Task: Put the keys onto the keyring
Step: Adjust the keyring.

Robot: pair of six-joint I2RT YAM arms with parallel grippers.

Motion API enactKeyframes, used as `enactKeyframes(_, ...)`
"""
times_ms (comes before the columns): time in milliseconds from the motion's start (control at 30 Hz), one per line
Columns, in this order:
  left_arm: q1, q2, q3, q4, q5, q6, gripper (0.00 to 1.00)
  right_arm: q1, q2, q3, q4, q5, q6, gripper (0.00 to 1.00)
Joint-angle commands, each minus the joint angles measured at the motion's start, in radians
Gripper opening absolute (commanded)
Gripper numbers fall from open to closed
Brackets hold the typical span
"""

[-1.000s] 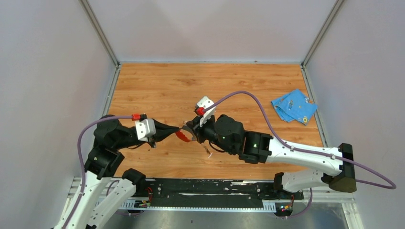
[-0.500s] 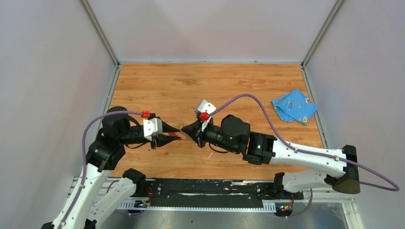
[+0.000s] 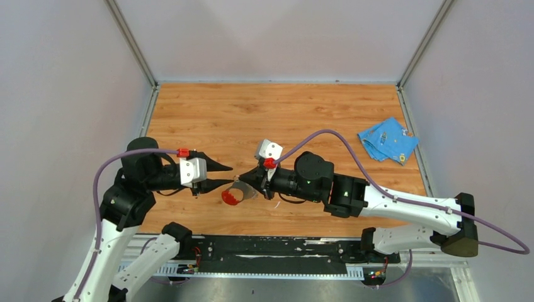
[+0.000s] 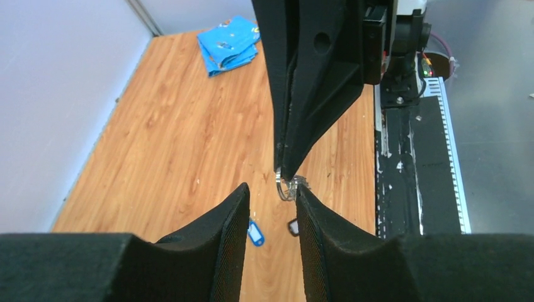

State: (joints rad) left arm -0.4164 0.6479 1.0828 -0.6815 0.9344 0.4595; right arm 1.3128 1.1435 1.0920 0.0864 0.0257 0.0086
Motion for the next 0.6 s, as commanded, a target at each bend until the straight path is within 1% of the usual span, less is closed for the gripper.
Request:
enactKeyframes(0, -0.004, 0.036, 0.018, -0.072, 0.005, 0.04, 0.38, -0.007, -0.017, 0.021, -0.013, -0.069, -0.047, 0.0)
enactKeyframes(100, -0.004, 0.06, 0.026, -0.109, 0.029, 0.048, 0.38, -0.009, -0.023, 0.023, -0.016, -0.076, -0.053, 0.0)
enactKeyframes(167, -0.004, 0.072, 0.028, -0.116, 0.05, 0.037, 0.34, -0.007, -0.025, 0.023, -0.016, -0.081, -0.056, 0.0)
enactKeyframes(367, -0.004, 0.094, 0.038, -0.116, 0.116, 0.004, 0.17, -0.007, -0.031, 0.02, -0.019, -0.09, -0.063, 0.0)
enactKeyframes(567, -0.004, 0.117, 0.042, -0.115, 0.188, -0.027, 0.04, -0.007, -0.03, 0.022, -0.02, -0.093, -0.074, 0.0)
